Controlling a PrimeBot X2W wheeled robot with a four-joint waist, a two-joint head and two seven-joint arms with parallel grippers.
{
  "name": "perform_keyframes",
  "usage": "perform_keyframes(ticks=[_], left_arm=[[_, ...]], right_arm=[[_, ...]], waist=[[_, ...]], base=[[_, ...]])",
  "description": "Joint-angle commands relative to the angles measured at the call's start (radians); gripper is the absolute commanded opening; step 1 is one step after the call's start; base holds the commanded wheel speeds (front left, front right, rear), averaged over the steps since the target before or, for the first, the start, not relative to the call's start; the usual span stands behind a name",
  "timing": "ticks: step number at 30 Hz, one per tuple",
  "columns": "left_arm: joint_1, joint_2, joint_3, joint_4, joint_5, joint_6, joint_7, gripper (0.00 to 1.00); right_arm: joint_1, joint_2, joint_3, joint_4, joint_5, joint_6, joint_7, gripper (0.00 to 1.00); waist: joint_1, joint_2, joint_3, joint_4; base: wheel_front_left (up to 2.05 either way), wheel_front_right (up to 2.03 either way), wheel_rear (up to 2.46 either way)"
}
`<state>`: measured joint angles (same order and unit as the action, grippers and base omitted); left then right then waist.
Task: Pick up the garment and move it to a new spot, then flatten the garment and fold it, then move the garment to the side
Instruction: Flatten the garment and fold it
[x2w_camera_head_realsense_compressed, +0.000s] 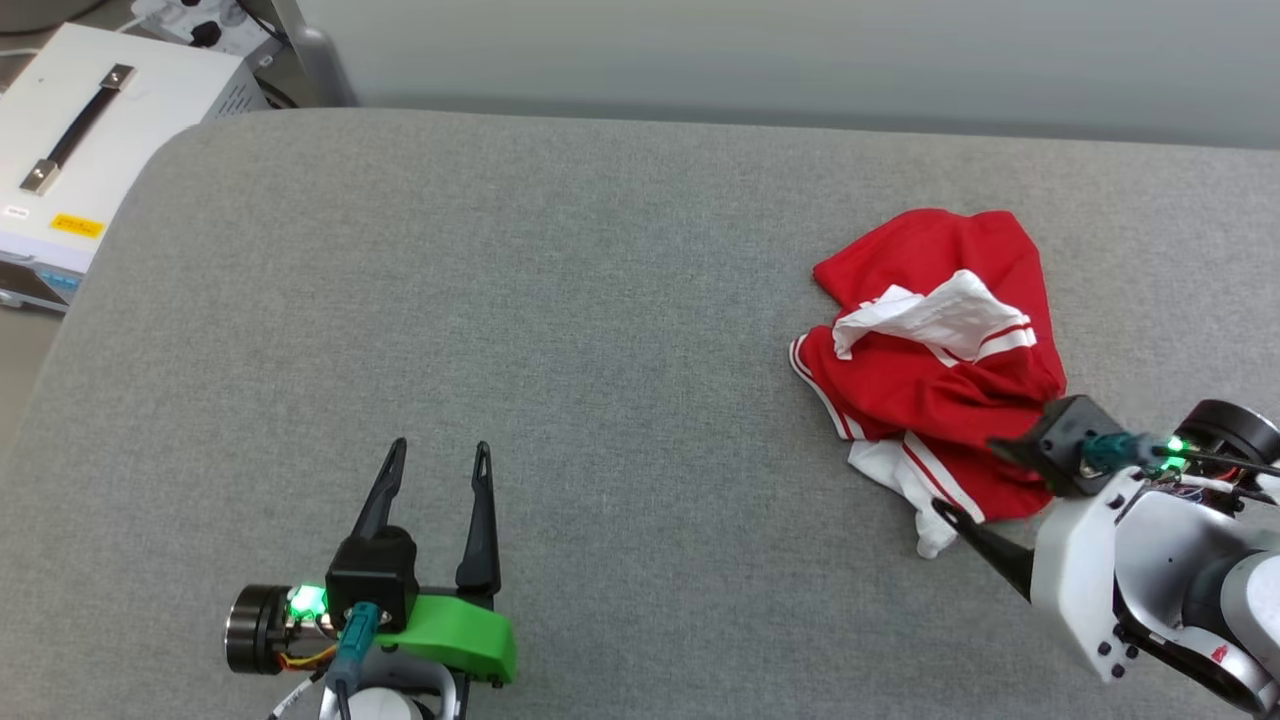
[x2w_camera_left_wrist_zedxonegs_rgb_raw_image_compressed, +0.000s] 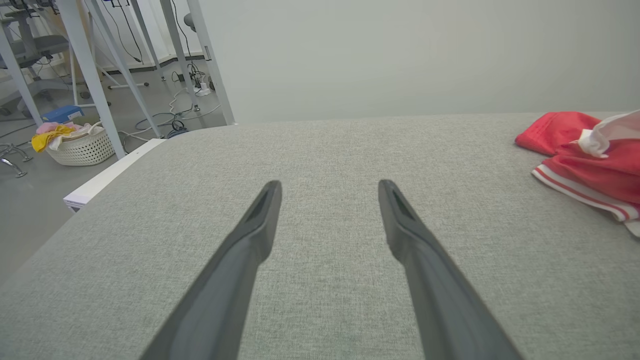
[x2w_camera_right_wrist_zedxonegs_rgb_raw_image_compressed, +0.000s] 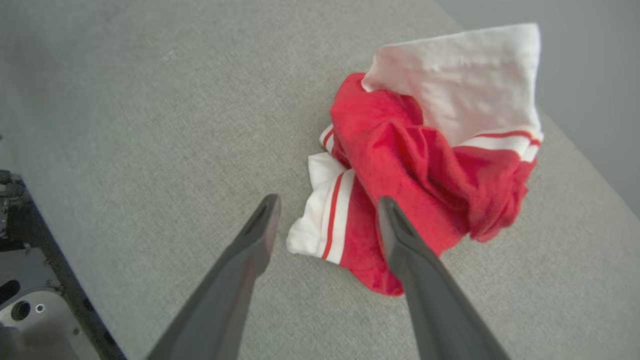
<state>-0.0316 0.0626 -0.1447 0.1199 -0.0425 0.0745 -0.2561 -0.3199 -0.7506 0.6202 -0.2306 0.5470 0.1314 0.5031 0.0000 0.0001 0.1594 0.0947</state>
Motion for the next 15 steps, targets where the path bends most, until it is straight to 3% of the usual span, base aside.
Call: perform_keyframes(ticks=[1, 6, 15], left_arm=[[-0.023, -0.004, 0.002, -0.004, 0.008, -0.005, -0.006, 1.0], [-0.055, -0.006, -0.006, -0.01, 0.011, -0.009, -0.006, 1.0], [-0.112, -0.011, -0.028, -0.021, -0.004, 0.004, -0.006, 1.0]], right_arm=[[-0.029, -0.015, 0.019, -0.006, 0.02, -0.001, 0.035, 1.0], [-0.078, -0.06, 0.086, 0.027, 0.08, -0.001, 0.141, 1.0], [-0.147, -0.055, 0.182, 0.174, 0.096, -0.001, 0.134, 1.0]], waist=[[0.0, -0.0001, 0.02, 0.002], [0.0, -0.0001, 0.068, 0.024], [0.0, -0.0001, 0.179, 0.08]], base=[[0.0, 0.0, 0.0], [0.0, 0.0, 0.0], [0.0, 0.0, 0.0]])
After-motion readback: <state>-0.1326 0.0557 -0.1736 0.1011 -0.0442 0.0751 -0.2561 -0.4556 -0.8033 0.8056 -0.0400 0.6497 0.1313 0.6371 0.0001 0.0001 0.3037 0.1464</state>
